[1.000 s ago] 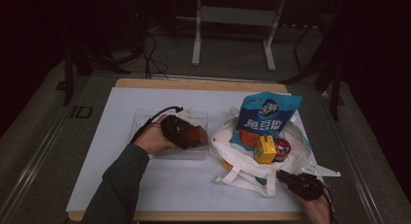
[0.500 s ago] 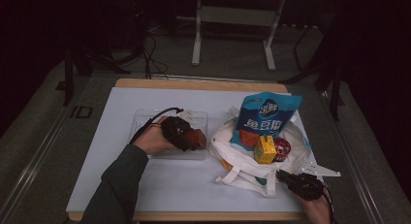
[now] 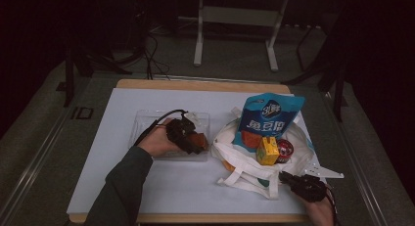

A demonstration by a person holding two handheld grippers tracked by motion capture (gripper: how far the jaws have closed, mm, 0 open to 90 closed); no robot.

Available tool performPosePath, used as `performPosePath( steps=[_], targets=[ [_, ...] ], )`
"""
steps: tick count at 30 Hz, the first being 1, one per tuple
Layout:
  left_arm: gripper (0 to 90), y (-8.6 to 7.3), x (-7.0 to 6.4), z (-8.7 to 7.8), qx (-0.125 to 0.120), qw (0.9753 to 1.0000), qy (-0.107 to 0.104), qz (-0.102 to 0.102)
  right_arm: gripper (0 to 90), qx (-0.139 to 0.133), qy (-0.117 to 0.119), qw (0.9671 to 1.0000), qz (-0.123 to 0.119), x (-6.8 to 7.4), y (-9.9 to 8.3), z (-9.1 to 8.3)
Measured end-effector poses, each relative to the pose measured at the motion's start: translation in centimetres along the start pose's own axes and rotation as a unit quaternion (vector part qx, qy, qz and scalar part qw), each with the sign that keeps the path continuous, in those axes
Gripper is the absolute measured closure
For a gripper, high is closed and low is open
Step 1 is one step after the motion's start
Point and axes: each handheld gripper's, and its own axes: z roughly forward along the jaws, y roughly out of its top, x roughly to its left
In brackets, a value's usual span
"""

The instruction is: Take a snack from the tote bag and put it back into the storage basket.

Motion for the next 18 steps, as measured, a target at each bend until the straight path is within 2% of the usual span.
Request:
performPosePath(
  steps=[3,7,9,13,18],
  targets=[
    [30.0,0.0,0.0,0.0,-0.005,1.0,-0.003,-0.005,83.6,0.0,0.0,1.0,0.0,0.0,0.0,0.0],
    [28.8,0.0,-0.1,0.0,-0.014,0.9997,0.006,-0.016,83.5,0.0,0.0,1.0,-0.001,0.0,0.0,0.0],
    [28.7,0.1,-0.3,-0.1,-0.016,0.9998,0.01,-0.011,83.5,0.0,0.0,1.0,-0.001,0.0,0.0,0.0],
    [29.6,0.3,-0.5,-0.5,-0.041,0.9991,0.01,-0.011,83.3,0.0,0.0,1.0,-0.001,0.0,0.0,0.0],
    [32.0,0.4,-1.0,-1.0,-0.058,0.998,0.027,-0.003,83.3,-0.001,0.0,1.0,-0.001,0.0,0.0,0.0]
  ],
)
